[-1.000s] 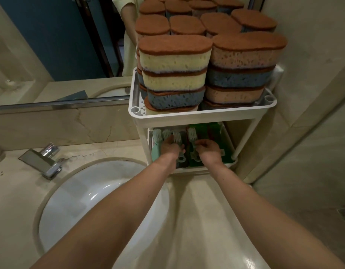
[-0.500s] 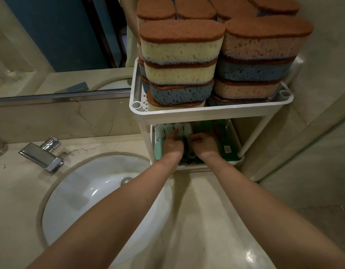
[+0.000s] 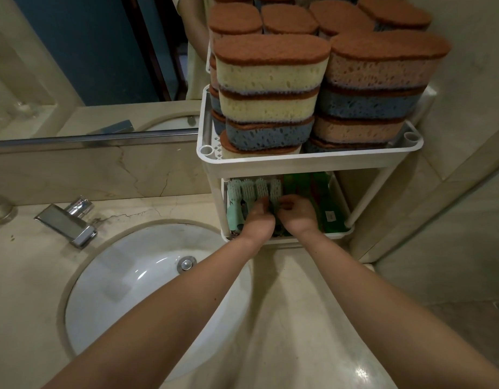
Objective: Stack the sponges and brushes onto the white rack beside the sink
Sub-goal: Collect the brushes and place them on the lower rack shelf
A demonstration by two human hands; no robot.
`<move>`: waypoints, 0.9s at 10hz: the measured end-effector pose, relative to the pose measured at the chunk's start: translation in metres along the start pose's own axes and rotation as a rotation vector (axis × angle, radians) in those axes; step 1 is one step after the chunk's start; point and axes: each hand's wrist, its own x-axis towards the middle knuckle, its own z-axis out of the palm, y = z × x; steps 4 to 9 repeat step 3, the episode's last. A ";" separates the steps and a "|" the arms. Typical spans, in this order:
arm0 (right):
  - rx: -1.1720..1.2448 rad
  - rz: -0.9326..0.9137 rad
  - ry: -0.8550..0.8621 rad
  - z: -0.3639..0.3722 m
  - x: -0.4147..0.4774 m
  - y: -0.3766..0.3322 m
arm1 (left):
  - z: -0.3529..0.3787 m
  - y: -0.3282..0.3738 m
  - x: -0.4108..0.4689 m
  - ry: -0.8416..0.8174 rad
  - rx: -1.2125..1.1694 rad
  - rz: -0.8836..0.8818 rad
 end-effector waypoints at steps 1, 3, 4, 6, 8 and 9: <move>0.058 -0.008 -0.005 -0.001 -0.006 -0.002 | 0.000 0.003 -0.005 0.015 -0.016 -0.014; 0.163 -0.008 0.004 -0.006 -0.022 -0.001 | -0.004 0.006 -0.015 0.059 -0.115 -0.016; 0.163 -0.008 0.004 -0.006 -0.022 -0.001 | -0.004 0.006 -0.015 0.059 -0.115 -0.016; 0.163 -0.008 0.004 -0.006 -0.022 -0.001 | -0.004 0.006 -0.015 0.059 -0.115 -0.016; 0.163 -0.008 0.004 -0.006 -0.022 -0.001 | -0.004 0.006 -0.015 0.059 -0.115 -0.016; 0.163 -0.008 0.004 -0.006 -0.022 -0.001 | -0.004 0.006 -0.015 0.059 -0.115 -0.016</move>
